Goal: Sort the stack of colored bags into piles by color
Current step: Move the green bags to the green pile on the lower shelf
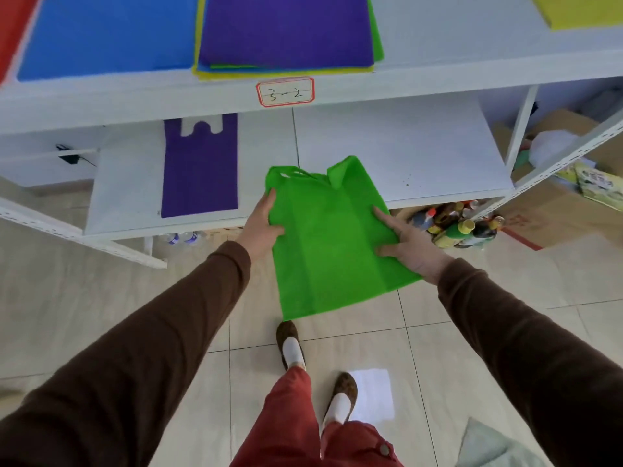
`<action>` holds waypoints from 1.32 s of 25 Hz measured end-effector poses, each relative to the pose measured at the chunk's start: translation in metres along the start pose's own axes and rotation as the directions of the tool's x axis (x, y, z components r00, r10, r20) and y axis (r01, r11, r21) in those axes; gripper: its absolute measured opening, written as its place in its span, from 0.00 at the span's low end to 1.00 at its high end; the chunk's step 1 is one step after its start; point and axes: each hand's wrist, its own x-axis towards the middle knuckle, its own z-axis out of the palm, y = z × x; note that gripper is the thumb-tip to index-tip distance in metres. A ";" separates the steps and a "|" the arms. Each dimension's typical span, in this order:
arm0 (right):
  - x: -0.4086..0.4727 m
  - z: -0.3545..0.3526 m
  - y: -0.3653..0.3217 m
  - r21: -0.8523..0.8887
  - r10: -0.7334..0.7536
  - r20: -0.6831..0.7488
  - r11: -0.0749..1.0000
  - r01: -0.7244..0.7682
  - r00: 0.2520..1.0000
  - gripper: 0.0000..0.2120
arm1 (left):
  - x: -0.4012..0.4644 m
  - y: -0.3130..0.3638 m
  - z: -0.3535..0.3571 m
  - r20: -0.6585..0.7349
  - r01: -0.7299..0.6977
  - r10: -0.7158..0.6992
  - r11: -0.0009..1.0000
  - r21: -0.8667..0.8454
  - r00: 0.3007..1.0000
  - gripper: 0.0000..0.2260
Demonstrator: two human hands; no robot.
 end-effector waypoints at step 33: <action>0.437 0.027 0.064 -0.285 -0.178 -0.342 0.955 0.079 0.923 0.27 | 0.416 -0.128 -0.050 -0.269 -0.076 0.204 0.905 0.419 0.941 0.30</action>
